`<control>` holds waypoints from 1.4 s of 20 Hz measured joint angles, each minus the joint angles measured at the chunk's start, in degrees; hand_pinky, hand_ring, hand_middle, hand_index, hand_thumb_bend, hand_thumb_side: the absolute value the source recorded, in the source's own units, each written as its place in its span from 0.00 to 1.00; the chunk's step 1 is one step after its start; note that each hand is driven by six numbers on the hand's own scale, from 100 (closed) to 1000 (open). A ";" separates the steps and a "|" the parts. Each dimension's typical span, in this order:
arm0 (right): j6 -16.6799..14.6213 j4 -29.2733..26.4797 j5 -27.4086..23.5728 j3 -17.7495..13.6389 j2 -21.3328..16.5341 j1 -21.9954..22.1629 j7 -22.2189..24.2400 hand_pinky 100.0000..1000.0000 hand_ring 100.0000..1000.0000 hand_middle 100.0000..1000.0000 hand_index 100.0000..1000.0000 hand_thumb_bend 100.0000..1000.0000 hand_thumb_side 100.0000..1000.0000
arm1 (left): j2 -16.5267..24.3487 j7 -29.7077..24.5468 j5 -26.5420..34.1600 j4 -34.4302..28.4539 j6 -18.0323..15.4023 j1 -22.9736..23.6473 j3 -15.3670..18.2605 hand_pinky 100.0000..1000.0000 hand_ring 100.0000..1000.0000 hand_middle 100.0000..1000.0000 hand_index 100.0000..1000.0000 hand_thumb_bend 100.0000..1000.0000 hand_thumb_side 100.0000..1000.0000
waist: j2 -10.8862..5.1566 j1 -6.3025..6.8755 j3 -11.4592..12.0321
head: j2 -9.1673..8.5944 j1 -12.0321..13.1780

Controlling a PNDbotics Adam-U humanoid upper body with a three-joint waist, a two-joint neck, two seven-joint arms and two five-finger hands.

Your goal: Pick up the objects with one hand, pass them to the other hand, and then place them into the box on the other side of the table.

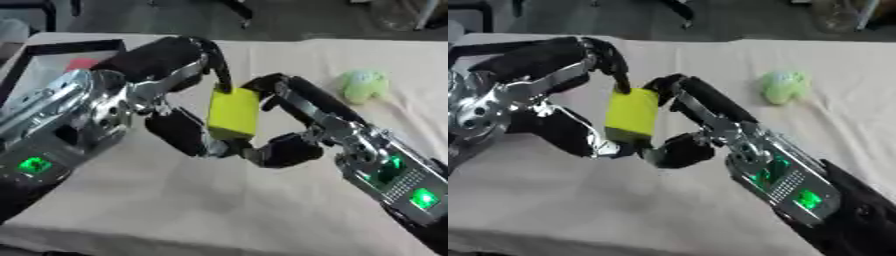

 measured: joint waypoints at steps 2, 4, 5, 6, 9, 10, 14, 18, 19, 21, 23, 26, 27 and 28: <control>-0.02 0.00 -0.05 0.00 0.00 0.04 0.00 0.70 0.75 0.62 0.57 0.15 0.00 | -0.14 0.43 0.00 -0.17 0.19 0.00 0.01 0.80 0.77 0.74 0.93 0.55 0.15 | 0.00 0.05 -0.01 | 0.00 0.00; -0.05 0.00 -0.08 0.00 0.00 0.05 0.05 0.70 0.75 0.62 0.57 0.15 0.00 | -0.15 1.03 0.04 -0.66 0.31 0.02 0.02 0.80 0.76 0.74 0.93 0.55 0.13 | 0.00 0.05 -0.01 | 0.00 0.00; -0.08 -0.02 -0.09 0.00 0.00 0.07 0.11 0.70 0.75 0.62 0.57 0.15 0.00 | -0.13 1.29 0.14 -0.97 0.33 0.03 0.03 0.80 0.76 0.74 0.93 0.55 0.13 | 0.00 0.05 -0.01 | 0.00 0.00; -0.10 -0.03 -0.10 0.00 0.00 0.17 0.18 0.70 0.75 0.62 0.57 0.15 0.00 | -0.06 1.56 0.28 -1.20 0.30 0.03 0.03 0.80 0.76 0.74 0.93 0.55 0.12 | 0.00 0.05 -0.01 | 0.00 0.00; 0.02 -0.04 -0.11 0.00 -0.01 0.23 0.41 0.70 0.75 0.62 0.57 0.15 0.00 | 0.15 2.29 1.03 -1.65 -0.28 0.00 0.09 0.80 0.76 0.74 0.93 0.55 0.12 | 0.00 0.05 -0.01 | 0.00 0.00; 0.05 -0.04 -0.11 0.00 -0.02 0.24 0.46 0.70 0.75 0.62 0.57 0.15 0.00 | 0.17 2.49 1.32 -1.77 -0.49 0.00 0.09 0.80 0.76 0.74 0.93 0.55 0.12 | 0.00 0.05 -0.01 | 0.00 0.01; 0.13 -0.04 -0.15 0.00 -0.02 0.25 0.55 0.70 0.75 0.62 0.56 0.15 0.00 | 0.62 3.06 2.32 -1.79 -0.96 -0.01 0.09 0.80 0.76 0.74 0.94 0.55 0.13 | 0.00 0.05 -0.01 | -0.04 0.07; 0.12 -0.04 -0.18 0.00 -0.02 0.26 0.51 0.70 0.75 0.61 0.56 0.15 0.00 | 0.64 3.04 2.76 -1.79 -0.70 0.00 0.09 0.80 0.77 0.74 0.94 0.56 0.17 | 0.00 0.05 -0.11 | -0.05 0.21; 0.07 -0.04 -0.18 0.00 -0.02 0.26 0.42 0.70 0.75 0.61 0.56 0.16 0.00 | 0.64 2.85 2.77 -1.79 -0.50 0.01 0.07 0.80 0.77 0.74 0.93 0.56 0.18 | 0.00 0.05 -0.17 | -0.05 0.27; -0.11 -0.04 -0.18 -0.01 -0.02 0.26 0.17 0.70 0.74 0.61 0.56 0.16 0.00 | 0.64 2.37 2.76 -1.79 0.01 0.03 0.06 0.80 0.77 0.74 0.92 0.55 0.18 | 0.00 0.05 -0.24 | -0.05 0.33; -0.43 -0.04 -0.18 -0.01 -0.02 0.26 -0.16 0.70 0.74 0.61 0.56 0.16 0.00 | 0.64 1.92 2.60 -1.79 0.65 0.08 0.06 0.81 0.77 0.75 0.91 0.55 0.18 | 0.00 0.05 -0.27 | -0.05 0.41; -0.98 -0.04 -0.14 -0.02 -0.02 0.26 -0.72 0.70 0.74 0.61 0.56 0.16 0.00 | 0.64 1.31 2.02 -1.78 1.43 0.30 0.06 0.81 0.77 0.75 0.91 0.55 0.20 | 0.00 0.05 -0.30 | -0.05 0.52; -1.15 -0.04 -0.13 -0.02 -0.02 0.26 -0.89 0.70 0.74 0.61 0.56 0.16 0.00 | 0.64 1.15 1.83 -1.76 1.59 0.38 0.06 0.81 0.78 0.75 0.90 0.55 0.20 | 0.00 0.05 -0.30 | -0.05 0.53; -1.31 -0.04 -0.11 -0.02 -0.02 0.26 -1.05 0.70 0.74 0.61 0.56 0.16 0.00 | 0.64 1.00 1.59 -1.72 1.70 0.40 0.06 0.81 0.78 0.75 0.89 0.54 0.20 | 0.00 0.05 -0.30 | -0.05 0.53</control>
